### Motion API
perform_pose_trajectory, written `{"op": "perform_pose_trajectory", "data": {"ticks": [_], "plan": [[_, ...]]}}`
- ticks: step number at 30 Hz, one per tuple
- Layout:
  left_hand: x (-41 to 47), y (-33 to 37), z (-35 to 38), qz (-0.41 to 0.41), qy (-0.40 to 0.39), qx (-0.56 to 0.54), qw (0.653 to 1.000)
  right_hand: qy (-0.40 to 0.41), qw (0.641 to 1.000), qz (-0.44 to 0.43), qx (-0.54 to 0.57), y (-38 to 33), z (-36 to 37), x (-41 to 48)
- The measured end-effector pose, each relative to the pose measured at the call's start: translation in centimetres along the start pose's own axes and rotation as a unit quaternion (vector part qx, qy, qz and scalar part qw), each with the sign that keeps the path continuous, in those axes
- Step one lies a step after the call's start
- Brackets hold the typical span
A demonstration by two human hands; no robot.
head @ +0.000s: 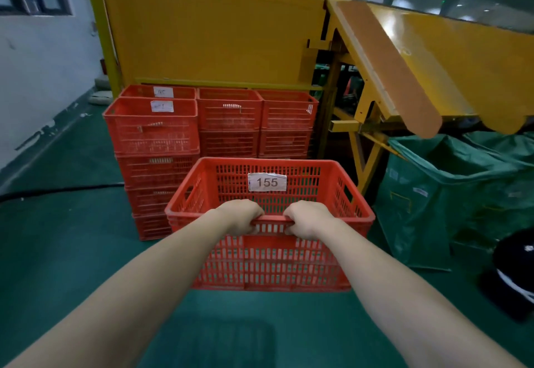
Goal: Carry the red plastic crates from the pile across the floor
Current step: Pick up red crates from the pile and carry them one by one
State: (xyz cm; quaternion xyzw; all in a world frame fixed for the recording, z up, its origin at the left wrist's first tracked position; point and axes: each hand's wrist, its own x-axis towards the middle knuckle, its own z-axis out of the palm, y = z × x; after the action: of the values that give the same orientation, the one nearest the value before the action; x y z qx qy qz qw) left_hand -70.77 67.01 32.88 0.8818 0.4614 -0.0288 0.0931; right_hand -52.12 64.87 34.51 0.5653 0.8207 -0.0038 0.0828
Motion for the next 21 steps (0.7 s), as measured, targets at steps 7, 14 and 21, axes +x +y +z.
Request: {"op": "perform_pose_trajectory", "data": {"ticks": [7,14,21], "plan": [[15.1,-9.7,-1.0,-0.015,-0.006,-0.012,1.000,-0.027,1.000,-0.012,-0.001,6.9,-0.1,16.9],[27.4,-18.2,-3.4,-0.028,-0.012,-0.030,0.999,-0.038,0.999,-0.030,-0.018,12.5,-1.5,31.6],[38.8,-26.9,-3.2,-0.063,-0.034,-0.048,0.996,-0.071,0.995,-0.067,-0.010,17.2,-0.1,46.6]]}}
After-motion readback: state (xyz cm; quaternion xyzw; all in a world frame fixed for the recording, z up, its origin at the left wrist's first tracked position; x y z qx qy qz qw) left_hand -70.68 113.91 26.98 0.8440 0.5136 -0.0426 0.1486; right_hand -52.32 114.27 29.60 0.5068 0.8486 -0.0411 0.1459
